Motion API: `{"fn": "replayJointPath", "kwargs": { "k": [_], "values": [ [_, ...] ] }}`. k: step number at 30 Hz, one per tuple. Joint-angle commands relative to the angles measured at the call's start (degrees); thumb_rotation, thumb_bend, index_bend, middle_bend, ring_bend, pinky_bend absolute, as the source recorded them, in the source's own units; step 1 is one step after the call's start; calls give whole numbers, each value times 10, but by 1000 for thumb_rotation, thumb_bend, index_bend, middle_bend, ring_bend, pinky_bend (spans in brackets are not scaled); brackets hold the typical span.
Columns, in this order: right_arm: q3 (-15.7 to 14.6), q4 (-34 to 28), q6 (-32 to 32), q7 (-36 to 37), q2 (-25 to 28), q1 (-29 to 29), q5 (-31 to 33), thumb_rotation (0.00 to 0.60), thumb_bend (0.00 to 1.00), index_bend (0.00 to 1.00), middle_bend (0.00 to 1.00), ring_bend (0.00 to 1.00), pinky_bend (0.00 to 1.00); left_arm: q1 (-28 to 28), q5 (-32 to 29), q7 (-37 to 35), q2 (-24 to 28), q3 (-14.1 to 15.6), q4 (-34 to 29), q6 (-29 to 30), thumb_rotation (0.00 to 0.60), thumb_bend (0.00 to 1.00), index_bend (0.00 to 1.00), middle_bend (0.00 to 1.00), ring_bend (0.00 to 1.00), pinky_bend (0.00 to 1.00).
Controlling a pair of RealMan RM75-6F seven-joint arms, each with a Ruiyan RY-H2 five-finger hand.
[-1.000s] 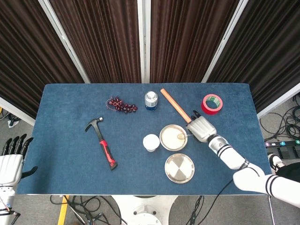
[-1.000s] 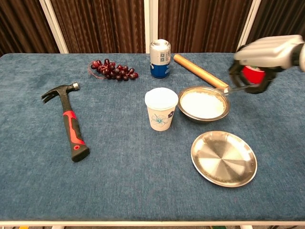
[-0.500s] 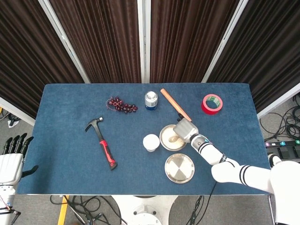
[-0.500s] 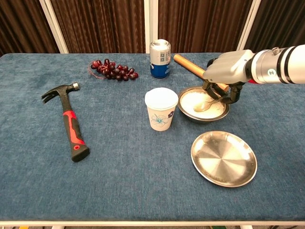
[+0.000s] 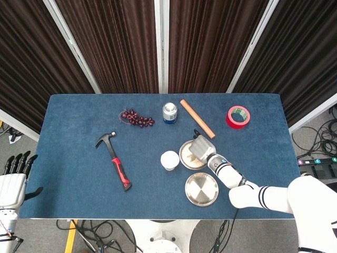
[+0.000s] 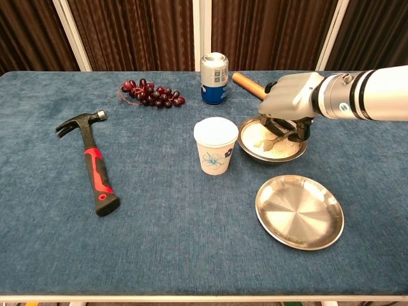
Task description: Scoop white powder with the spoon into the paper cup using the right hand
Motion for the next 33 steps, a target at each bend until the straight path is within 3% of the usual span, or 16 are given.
{"fn": "replayJointPath", "kwargs": {
  "k": [1, 13, 24, 33],
  "values": [
    [1, -2, 4, 15, 6, 0, -2, 600, 378, 543, 561, 182, 0, 1, 0, 0, 0, 0, 0, 0, 600, 68, 186, 153, 43, 51],
    [17, -24, 27, 133, 45, -48, -48, 600, 378, 543, 566, 183, 0, 1, 1, 1, 0, 0, 1, 1, 600, 69, 186, 153, 43, 51],
    [58, -68, 34, 254, 99, -81, -149, 600, 377, 545, 567, 182, 0, 0, 1, 16, 11, -2, -17, 5, 600, 68, 186, 153, 43, 52],
    [82, -101, 8, 244, 109, -45, -178, 600, 378, 545, 568, 183, 0, 2, 3, 18, 13, -1, -20, 8, 600, 68, 186, 152, 43, 51]
  ]
}}
